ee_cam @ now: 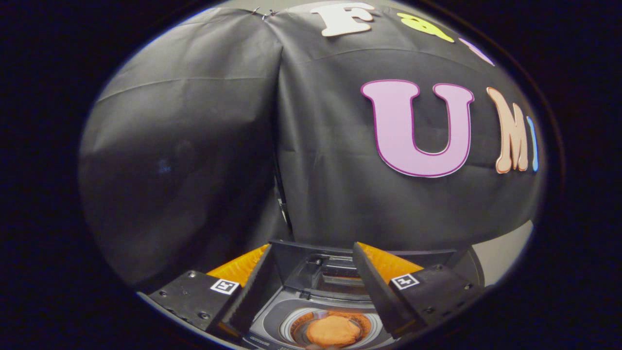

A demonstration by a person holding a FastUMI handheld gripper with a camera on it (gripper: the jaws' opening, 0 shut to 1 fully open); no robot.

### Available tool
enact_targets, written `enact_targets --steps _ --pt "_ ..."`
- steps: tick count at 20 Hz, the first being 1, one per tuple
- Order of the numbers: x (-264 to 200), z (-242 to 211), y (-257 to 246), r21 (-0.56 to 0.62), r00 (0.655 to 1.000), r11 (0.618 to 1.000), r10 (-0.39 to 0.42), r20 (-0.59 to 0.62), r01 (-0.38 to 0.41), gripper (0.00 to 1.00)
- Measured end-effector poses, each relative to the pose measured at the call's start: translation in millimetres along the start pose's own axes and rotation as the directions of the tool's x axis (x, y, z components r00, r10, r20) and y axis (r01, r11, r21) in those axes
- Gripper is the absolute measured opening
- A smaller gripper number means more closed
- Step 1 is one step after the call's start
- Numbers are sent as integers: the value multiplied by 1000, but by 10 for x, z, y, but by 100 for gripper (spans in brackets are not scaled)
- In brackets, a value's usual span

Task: Put the clothes into the washing machine and then close the washing machine lid.

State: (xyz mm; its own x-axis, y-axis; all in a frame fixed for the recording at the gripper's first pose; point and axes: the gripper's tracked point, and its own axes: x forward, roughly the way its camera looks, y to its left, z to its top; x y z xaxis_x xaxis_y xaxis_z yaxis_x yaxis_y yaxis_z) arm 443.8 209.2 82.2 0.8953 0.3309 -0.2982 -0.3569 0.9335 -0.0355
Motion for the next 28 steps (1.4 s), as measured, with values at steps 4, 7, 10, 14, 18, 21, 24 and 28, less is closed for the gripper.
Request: enact_targets --steps 4,7,10,14,18,21,24,28 --pt "51 -31 -140 45 999 998 -33 5 33 98" --pt "158 -46 -246 47 998 997 -67 -6 67 97" --pt "277 -62 -333 40 995 995 -95 -10 95 97" --pt "465 -129 -473 17 989 989 -145 -15 145 97" --pt "696 -209 -642 17 979 979 -203 -24 203 97" --pt "879 -279 -789 38 969 969 -243 -43 245 98" --pt "918 -388 -808 39 959 960 -275 -71 278 97" --pt "1075 -474 -917 45 954 956 -282 -104 288 98"
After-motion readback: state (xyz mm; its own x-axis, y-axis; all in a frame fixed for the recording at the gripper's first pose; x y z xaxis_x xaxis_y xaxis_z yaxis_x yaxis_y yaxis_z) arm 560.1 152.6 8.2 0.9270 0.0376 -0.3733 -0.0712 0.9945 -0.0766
